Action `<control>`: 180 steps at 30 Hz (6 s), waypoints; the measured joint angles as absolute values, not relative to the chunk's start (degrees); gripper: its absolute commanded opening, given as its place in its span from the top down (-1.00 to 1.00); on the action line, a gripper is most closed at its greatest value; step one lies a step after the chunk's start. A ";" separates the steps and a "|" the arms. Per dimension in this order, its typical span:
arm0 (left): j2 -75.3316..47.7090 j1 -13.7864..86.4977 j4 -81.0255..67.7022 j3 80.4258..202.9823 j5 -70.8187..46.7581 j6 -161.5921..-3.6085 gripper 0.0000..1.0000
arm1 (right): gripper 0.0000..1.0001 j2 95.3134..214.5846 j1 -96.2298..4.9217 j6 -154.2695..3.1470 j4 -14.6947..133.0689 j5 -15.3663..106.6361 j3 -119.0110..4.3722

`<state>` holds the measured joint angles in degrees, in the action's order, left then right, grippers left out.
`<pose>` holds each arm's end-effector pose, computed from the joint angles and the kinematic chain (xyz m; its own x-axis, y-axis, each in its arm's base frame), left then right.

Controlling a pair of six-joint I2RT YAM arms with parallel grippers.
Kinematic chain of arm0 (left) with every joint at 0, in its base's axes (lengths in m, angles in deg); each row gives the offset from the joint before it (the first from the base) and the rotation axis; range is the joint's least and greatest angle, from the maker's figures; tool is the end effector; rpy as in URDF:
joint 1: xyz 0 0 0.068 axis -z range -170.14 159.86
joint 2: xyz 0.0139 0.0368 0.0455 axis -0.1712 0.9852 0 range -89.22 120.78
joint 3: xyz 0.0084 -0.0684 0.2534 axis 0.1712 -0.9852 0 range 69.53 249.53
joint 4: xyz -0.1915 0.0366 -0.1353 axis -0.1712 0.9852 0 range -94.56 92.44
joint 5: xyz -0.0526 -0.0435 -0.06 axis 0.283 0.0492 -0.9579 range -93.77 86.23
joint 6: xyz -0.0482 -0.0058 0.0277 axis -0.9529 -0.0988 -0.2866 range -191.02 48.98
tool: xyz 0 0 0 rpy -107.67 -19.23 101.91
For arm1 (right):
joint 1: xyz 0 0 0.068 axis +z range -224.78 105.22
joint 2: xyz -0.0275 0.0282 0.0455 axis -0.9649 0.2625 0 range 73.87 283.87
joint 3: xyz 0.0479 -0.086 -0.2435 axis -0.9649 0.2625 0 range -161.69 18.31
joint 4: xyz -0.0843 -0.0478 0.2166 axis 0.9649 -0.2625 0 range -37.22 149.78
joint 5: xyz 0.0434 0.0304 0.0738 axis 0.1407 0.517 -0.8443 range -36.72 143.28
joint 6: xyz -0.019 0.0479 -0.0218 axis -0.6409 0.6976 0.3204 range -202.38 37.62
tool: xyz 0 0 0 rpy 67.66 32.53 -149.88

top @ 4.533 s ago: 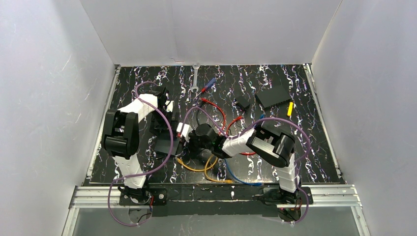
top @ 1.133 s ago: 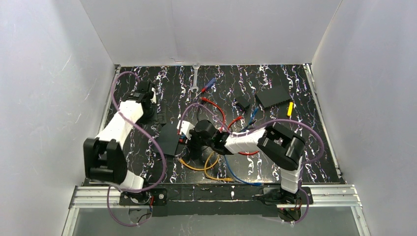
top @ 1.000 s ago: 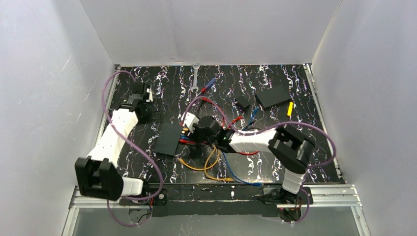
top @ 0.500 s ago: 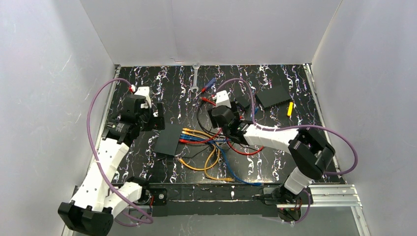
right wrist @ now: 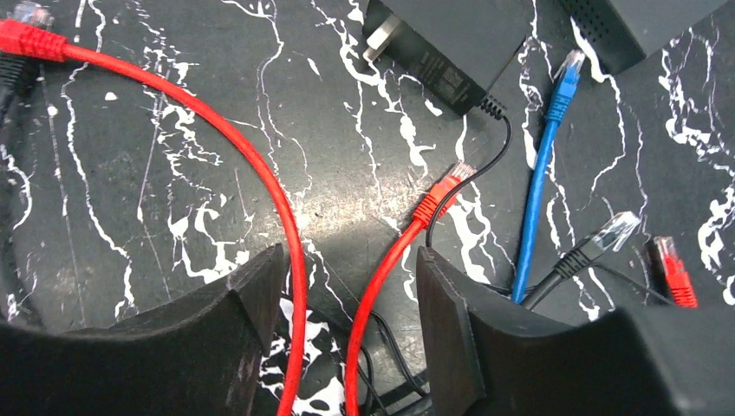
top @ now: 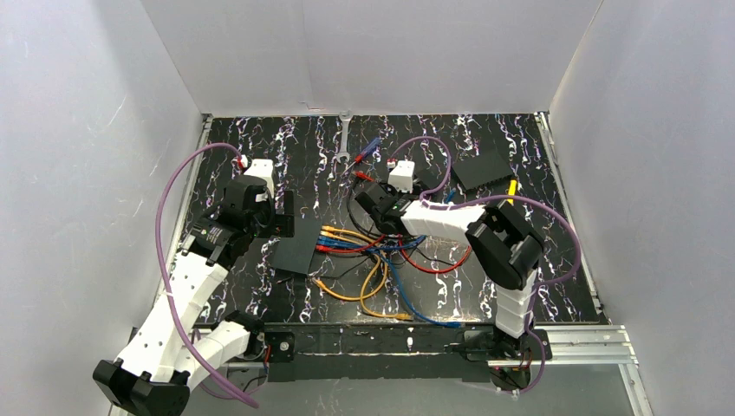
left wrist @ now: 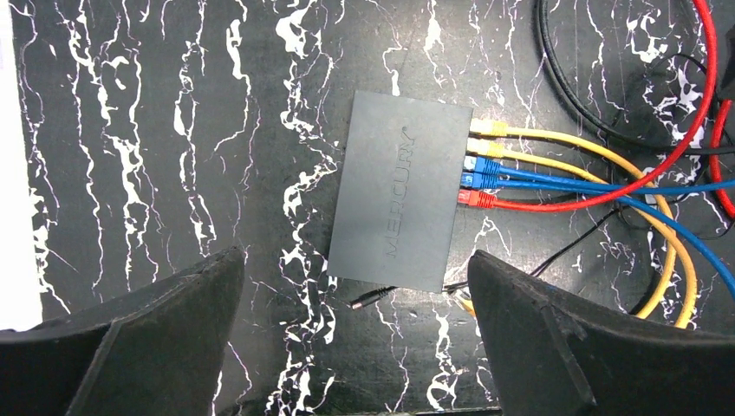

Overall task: Insert the plug into the switch port
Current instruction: Pick up the connector from the center of the board.

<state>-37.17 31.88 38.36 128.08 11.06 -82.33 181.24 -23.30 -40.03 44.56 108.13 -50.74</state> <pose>0.1563 -0.0525 0.3317 -0.5733 0.0274 -0.8189 0.0603 0.9981 -0.0088 0.2500 0.2634 0.1893 -0.4697 0.0325 -0.8822 0.2280 0.9699 -0.0857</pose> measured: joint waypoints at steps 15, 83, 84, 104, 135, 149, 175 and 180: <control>-38.00 32.97 38.36 128.03 12.35 -81.89 -0.99 | 0.03 185.42 -26.07 -24.18 35.93 108.06 -53.39; -39.04 32.97 37.35 126.13 13.18 -81.65 -0.99 | 0.97 150.44 -34.64 -63.96 46.18 66.93 -55.07; -39.07 32.97 37.35 126.13 13.18 -81.65 -0.99 | 0.97 150.38 -34.79 -63.13 46.07 65.90 -56.82; -39.74 32.97 36.15 125.06 13.64 -81.65 -0.99 | 0.97 145.61 -35.25 -52.68 31.12 48.43 -47.90; -39.07 32.97 36.11 125.06 13.57 -81.68 -0.99 | 0.97 146.31 -35.32 -57.93 0.65 57.44 -53.76; -39.15 32.97 35.91 125.06 13.57 -81.68 -0.99 | 0.97 144.78 -35.32 -63.59 2.51 50.95 -59.07; -39.15 32.95 35.76 124.60 12.85 -81.74 -0.99 | 0.97 154.86 -35.34 -78.91 15.05 52.52 -74.68; -39.04 32.95 35.74 124.60 11.65 -82.16 -0.99 | 0.97 152.13 -35.34 -77.36 28.98 49.59 -63.22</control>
<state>-39.04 32.95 35.74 124.60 11.65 -82.16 152.13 -35.34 -77.36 28.98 49.59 -63.22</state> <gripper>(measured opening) 0.992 0.042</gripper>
